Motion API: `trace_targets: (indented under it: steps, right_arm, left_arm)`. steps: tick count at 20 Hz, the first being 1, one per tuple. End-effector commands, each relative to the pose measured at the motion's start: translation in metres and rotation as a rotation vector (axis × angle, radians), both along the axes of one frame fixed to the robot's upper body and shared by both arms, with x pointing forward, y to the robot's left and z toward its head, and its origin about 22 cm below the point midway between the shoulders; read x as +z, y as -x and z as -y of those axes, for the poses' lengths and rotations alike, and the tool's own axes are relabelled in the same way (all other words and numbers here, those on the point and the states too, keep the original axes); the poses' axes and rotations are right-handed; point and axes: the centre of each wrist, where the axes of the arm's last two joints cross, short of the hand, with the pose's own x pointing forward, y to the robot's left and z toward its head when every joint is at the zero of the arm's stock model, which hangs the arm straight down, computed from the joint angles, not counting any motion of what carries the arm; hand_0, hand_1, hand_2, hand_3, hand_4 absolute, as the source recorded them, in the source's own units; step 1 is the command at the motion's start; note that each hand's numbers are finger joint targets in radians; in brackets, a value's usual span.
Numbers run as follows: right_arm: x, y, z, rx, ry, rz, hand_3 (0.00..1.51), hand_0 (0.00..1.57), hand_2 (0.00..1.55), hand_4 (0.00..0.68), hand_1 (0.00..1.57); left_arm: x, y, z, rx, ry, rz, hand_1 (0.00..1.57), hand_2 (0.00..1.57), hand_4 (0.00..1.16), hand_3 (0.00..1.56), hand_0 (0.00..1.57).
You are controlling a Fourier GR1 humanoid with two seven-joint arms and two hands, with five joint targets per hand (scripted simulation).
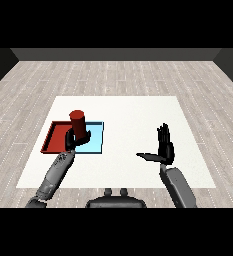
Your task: Pick the red can and put it in the red box
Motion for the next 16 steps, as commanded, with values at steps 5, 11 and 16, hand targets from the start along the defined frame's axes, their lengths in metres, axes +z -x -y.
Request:
trace_targets:
  steps: [5,11,16]
  right_arm:
    - [-0.015,0.010,0.042,-0.102,0.066,-0.076,0.00,0.00,0.00,0.000,0.00]
    - [-0.018,-0.002,0.054,-0.127,0.080,-0.113,0.00,0.00,0.00,0.000,0.00]
    - [-0.037,-0.023,0.026,-0.107,0.084,-0.134,0.00,0.00,0.00,0.000,0.00]
  left_arm:
    - [0.020,-0.017,-0.096,0.156,-0.069,-0.105,1.57,1.57,1.12,1.50,1.57]
    - [-0.022,-0.038,-0.114,0.262,-0.179,-0.283,1.57,1.56,1.09,1.47,1.57]
    - [-0.020,-0.053,-0.129,0.309,-0.199,-0.374,1.57,1.56,1.05,1.50,1.57]
